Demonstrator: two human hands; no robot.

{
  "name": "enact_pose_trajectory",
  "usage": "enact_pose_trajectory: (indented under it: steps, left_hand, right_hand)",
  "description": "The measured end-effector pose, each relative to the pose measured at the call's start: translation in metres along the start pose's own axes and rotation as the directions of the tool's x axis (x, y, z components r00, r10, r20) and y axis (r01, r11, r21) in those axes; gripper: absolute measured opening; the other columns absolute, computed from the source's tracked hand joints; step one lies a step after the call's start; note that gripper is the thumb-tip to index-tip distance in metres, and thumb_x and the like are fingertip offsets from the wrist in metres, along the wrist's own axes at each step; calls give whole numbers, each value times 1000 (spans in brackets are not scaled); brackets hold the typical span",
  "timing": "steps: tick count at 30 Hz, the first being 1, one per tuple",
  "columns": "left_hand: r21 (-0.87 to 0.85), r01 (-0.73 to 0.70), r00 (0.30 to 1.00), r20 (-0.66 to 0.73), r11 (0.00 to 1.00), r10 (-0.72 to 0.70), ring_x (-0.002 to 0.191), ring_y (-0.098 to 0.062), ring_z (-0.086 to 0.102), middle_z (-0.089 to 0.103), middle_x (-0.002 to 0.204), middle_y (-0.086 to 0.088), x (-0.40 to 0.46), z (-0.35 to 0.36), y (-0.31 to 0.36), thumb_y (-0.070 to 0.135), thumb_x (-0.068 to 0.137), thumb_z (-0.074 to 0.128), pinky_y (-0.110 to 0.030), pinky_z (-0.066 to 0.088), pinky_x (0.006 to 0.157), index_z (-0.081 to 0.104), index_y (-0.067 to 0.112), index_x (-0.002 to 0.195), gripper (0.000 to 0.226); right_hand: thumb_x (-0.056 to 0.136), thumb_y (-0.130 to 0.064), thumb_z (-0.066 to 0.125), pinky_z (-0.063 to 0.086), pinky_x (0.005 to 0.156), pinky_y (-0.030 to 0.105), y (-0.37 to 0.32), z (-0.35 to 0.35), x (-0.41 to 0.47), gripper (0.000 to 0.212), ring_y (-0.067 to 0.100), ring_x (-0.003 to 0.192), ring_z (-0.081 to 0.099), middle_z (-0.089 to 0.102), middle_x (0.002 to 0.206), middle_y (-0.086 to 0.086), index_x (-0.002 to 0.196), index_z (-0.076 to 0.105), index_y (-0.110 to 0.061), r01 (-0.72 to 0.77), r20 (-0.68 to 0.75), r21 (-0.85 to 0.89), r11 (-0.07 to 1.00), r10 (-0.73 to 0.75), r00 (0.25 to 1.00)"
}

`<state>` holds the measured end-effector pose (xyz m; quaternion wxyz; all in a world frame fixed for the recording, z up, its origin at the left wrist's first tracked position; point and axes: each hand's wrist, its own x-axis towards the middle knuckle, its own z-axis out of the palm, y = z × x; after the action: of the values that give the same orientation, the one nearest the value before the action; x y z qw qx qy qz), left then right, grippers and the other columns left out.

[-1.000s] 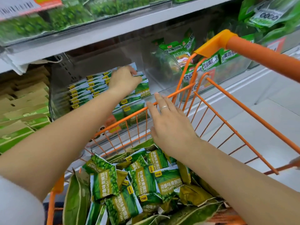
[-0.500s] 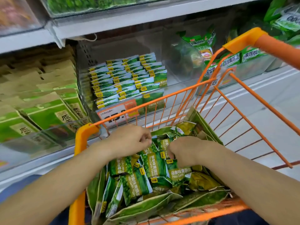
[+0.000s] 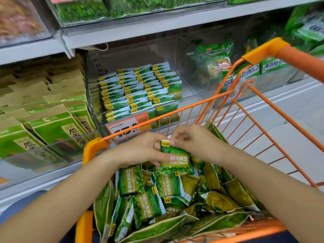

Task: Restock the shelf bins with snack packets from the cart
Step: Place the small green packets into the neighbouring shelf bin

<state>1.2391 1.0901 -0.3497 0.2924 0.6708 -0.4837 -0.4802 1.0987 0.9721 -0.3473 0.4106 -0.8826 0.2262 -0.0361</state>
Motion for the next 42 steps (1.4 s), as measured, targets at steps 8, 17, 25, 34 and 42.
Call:
enact_pose_trajectory:
  steps: [8, 17, 25, 34, 42]
  left_hand:
    - [-232, -49, 987, -160, 971, 12, 43, 2, 48, 42, 44, 15, -5, -8, 8, 16, 87, 67, -15, 54, 60, 60, 13, 106, 21]
    - [-310, -133, 965, -257, 941, 51, 66, -12, 68, 72, 78, 0, -8, -4, 11, 20, 71, 73, -22, 59, 65, 59, 11, 103, 36]
    - [-112, -174, 874, -476, 978, 101, 67, -23, 68, 71, 83, 0, 1, -3, 27, 16, 79, 75, -39, 58, 69, 64, 12, 94, 19]
    - [304, -90, 662, -693, 948, 286, 66, -19, 58, 67, 73, -8, 106, -71, 62, 30, 79, 75, -32, 45, 64, 62, 21, 67, 20]
    - [635, 366, 795, -594, 681, 127, 87, -23, 57, 65, 81, 3, 157, -85, 55, 38, 87, 67, -38, 42, 88, 72, 21, 79, 20]
  right_hand:
    - [66, -58, 68, 59, 69, 27, -8, -18, -2, 60, 8, 71, 58, 52, 78, -1, 93, 62, -5, -329, 151, 439, 836, 292, 944]
    - [76, -23, 77, 57, 62, 22, -2, -23, -5, 36, 16, 85, 68, 70, 103, 19, 102, 71, 0, -148, -23, 485, 862, 182, 983]
    - [95, -44, 50, 37, 56, 25, -3, -17, -8, 38, 3, 56, 53, 57, 53, -11, 60, 59, -32, 61, -459, 164, 985, 22, 888]
    - [102, -45, 25, 19, 116, 45, 22, -2, 0, 53, 30, 134, 36, 46, 141, 13, 141, 39, -11, -212, -140, -663, 718, 158, 977]
    - [103, -42, 24, 13, 117, 52, 14, 2, -3, 54, 34, 136, 30, 42, 143, 16, 141, 35, -6, -133, 15, -738, 662, 213, 977]
